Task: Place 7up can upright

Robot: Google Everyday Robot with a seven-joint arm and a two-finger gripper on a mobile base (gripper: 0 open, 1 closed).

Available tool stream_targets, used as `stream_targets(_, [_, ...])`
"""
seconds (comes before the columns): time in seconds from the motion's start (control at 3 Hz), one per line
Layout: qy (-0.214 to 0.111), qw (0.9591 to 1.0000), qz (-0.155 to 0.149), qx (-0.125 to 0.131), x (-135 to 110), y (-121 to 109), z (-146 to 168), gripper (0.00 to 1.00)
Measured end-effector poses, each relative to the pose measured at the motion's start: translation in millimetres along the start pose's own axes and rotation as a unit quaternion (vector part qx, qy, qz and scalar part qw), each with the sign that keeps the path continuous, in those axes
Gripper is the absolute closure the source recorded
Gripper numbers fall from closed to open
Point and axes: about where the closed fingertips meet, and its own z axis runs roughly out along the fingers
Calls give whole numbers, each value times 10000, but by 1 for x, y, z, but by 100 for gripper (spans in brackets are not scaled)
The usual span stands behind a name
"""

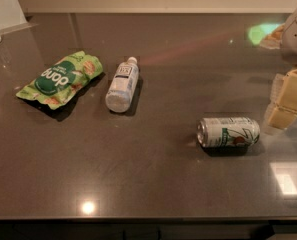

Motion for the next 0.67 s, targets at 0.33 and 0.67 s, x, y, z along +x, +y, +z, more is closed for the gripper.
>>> stream_targets(0.33, [0,10000,0,1,0,0,0,0])
stream_targets(0.67, [-33,9999,-102,-48,-4,0,1,0])
